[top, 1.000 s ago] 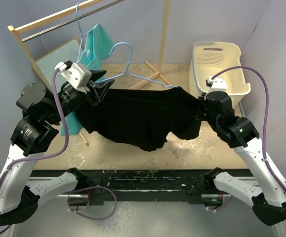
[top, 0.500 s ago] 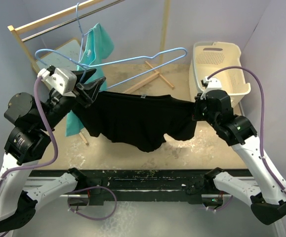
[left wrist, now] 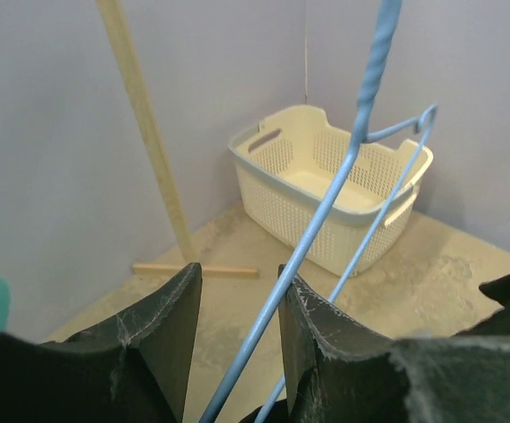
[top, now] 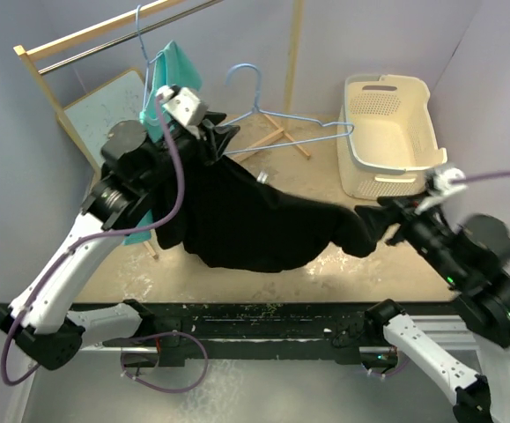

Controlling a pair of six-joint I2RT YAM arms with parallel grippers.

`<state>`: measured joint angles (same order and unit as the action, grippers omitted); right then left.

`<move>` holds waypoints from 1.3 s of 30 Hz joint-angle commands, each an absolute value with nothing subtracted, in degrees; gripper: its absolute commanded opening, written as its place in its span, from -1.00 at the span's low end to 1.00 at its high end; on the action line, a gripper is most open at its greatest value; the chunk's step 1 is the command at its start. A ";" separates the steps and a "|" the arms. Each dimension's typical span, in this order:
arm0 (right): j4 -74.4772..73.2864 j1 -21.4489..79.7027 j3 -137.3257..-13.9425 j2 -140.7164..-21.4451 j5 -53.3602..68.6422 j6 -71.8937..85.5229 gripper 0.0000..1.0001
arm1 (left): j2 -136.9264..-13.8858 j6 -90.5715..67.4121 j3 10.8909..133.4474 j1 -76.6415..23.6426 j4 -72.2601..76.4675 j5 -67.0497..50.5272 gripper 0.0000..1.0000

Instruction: Remove the t-shirt from the hanger

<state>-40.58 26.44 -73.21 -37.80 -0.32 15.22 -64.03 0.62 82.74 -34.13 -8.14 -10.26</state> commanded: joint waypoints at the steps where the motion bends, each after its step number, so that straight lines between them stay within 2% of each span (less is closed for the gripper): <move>1: -43.03 26.10 -81.34 -34.28 4.58 13.16 0.21 | -67.63 -1.17 83.47 -33.66 -2.26 -14.59 -1.00; 8: -43.22 26.10 -83.55 -37.26 6.52 11.00 0.22 | -76.99 -4.74 85.50 -34.02 -2.24 -32.00 -1.00; 13: -42.41 26.10 -82.14 -41.16 5.29 9.00 0.19 | -78.95 -5.97 84.86 -35.53 -1.01 -42.69 -1.00; 20: -40.69 26.10 -79.71 -42.62 7.49 7.57 0.18 | -78.14 -7.34 84.56 -35.65 0.18 -50.30 -1.00; 27: -40.67 26.10 -78.38 -42.84 11.53 6.86 0.09 | -78.52 -10.27 84.39 -35.63 3.53 -52.76 -1.00; 28: -40.69 26.10 -78.15 -42.93 12.14 6.79 0.04 | -78.64 -10.98 84.37 -35.68 4.31 -53.07 -1.00; 31: -41.08 26.10 -78.04 -43.55 14.48 6.58 -0.39 | -79.03 -13.09 83.76 -35.67 7.08 -53.34 -1.00; 36: -42.98 26.10 -78.98 -44.71 12.66 7.10 -0.96 | -79.95 -15.12 83.67 -35.66 9.43 -51.31 -1.00; 39: -44.08 26.10 -80.19 -44.52 8.08 8.14 -1.00 | -80.25 -15.41 83.65 -35.65 9.27 -48.22 -1.00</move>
<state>-44.05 26.33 -78.28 -43.83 13.50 6.92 -80.51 -13.15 82.76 -35.31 3.77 -49.93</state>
